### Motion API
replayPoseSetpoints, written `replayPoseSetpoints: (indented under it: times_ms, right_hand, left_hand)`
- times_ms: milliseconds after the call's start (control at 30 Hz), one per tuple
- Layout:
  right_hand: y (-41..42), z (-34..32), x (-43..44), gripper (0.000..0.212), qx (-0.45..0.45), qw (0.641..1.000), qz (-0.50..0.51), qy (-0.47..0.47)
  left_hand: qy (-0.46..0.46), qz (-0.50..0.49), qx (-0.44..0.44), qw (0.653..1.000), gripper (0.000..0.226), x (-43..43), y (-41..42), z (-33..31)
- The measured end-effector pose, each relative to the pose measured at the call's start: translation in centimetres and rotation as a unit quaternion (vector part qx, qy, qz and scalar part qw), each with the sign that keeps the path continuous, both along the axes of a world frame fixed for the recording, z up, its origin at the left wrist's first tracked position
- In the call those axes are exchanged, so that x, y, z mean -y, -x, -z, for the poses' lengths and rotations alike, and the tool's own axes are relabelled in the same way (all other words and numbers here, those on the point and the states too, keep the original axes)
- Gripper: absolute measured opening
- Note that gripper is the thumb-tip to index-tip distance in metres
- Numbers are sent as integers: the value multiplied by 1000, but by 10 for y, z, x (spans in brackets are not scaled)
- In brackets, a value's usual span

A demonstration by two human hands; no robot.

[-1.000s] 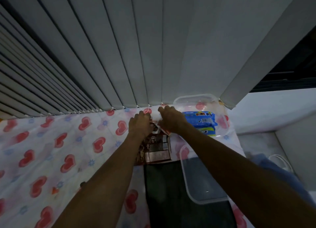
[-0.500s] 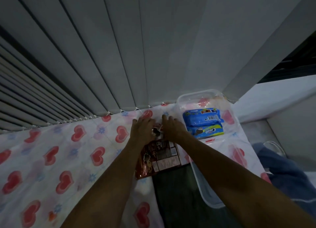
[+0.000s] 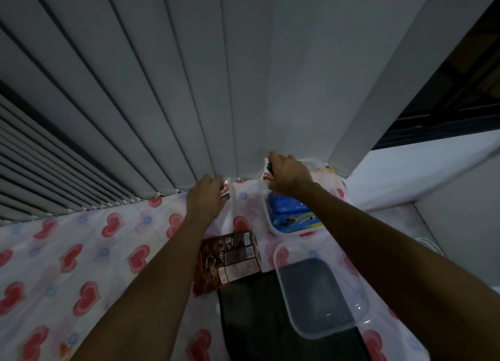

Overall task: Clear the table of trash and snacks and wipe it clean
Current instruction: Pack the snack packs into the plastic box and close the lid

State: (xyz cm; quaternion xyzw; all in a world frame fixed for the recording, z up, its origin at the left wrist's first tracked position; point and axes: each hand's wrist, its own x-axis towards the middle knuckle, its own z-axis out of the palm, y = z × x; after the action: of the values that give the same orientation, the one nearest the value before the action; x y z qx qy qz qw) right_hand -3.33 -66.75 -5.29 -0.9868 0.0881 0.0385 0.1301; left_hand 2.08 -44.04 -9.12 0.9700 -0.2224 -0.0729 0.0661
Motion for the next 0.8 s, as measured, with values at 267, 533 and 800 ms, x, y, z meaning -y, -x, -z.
replayPoseSetpoints:
  times_ms: [267,533,800]
  right_hand:
    - [24,36,86,45,-3,1000,-19,17]
    - [22,78,108,51,-3,998,-67,-11]
    - [27,88,120,44,10,997,-80,17]
  left_hand:
    - [96,58,44,993,41,106,20,-15]
    - [0,66,87,994,34,159,35,9]
    - [-4,26,114,993,44,168,40,25]
